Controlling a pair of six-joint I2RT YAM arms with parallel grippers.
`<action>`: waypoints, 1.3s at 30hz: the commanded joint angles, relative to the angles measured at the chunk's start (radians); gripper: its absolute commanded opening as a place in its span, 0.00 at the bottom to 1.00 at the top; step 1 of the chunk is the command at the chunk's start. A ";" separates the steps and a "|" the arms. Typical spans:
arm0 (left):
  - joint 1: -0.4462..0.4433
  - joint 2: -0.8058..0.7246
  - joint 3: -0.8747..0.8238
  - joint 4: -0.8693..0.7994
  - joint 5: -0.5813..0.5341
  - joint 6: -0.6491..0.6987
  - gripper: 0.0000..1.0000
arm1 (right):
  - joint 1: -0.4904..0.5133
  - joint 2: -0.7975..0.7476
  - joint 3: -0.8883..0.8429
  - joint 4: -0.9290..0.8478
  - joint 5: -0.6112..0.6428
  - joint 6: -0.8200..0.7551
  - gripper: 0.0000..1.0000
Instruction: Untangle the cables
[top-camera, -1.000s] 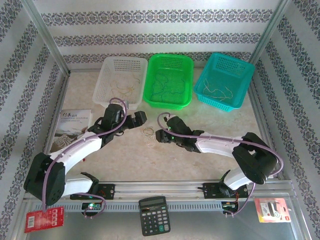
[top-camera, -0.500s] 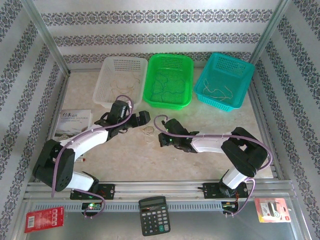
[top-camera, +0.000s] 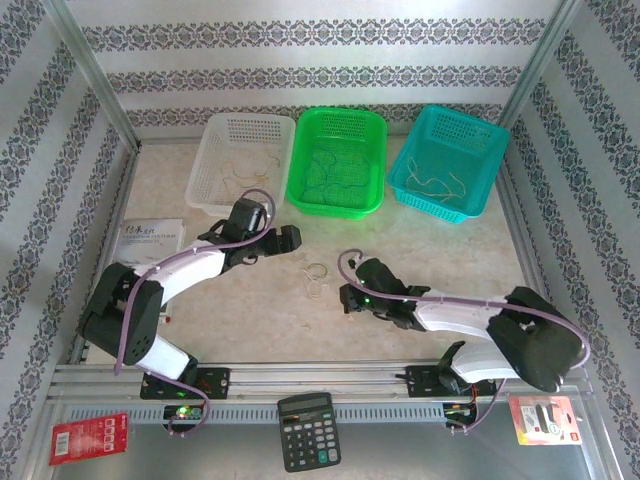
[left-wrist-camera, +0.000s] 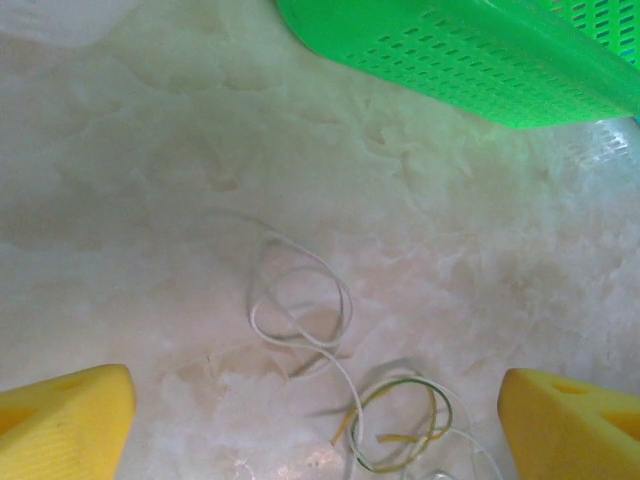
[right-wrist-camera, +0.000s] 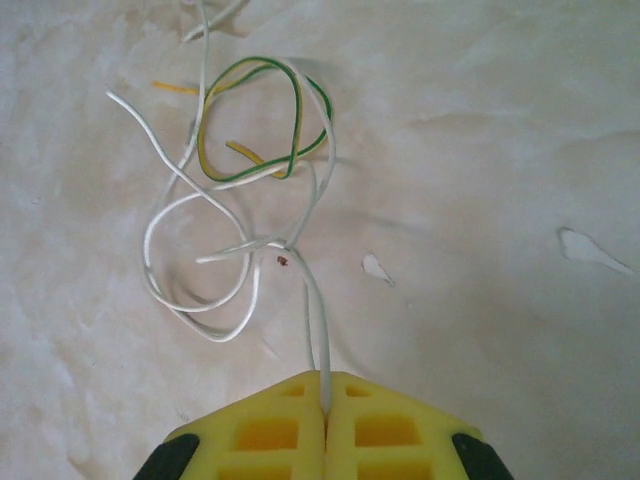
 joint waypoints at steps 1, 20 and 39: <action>-0.016 0.034 0.052 -0.064 -0.038 0.046 0.85 | 0.011 -0.075 -0.036 -0.049 0.060 0.025 0.00; -0.093 0.244 0.240 -0.244 -0.184 0.052 0.58 | -0.003 -0.111 -0.086 -0.038 0.082 0.025 0.00; -0.108 0.310 0.270 -0.211 -0.157 0.036 0.47 | -0.004 -0.123 -0.099 -0.034 0.089 0.026 0.00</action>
